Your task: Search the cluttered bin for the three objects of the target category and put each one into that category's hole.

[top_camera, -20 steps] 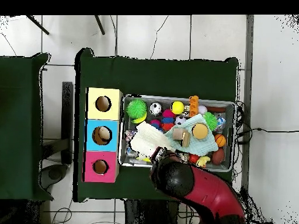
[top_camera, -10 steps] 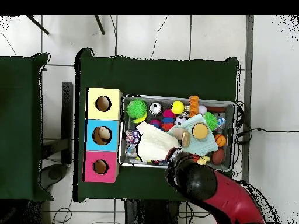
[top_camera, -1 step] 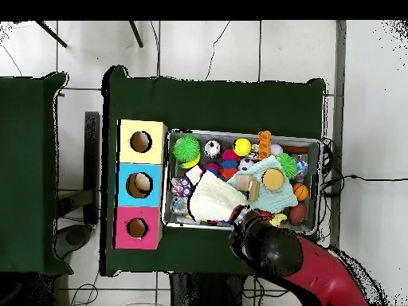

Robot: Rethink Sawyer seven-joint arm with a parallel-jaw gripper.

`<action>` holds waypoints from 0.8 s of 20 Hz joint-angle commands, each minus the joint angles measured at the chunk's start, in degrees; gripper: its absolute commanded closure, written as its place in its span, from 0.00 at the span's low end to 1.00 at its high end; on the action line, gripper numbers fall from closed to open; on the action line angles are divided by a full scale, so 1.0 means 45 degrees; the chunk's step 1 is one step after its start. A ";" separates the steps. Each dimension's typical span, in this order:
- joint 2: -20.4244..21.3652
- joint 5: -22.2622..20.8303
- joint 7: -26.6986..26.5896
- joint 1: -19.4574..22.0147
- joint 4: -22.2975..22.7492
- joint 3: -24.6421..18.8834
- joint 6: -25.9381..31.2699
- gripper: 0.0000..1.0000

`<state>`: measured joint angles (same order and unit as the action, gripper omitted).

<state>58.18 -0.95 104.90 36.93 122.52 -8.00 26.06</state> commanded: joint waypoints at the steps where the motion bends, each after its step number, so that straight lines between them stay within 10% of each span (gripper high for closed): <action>1: 0.0331 -0.0755 -0.1935 0.0689 0.0606 -0.1578 0.1504 1.00; 16: 0.0757 -0.2005 -0.4368 0.4684 0.0527 -0.3650 0.2928 1.00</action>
<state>61.81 -5.56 104.39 53.84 123.14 -16.50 34.68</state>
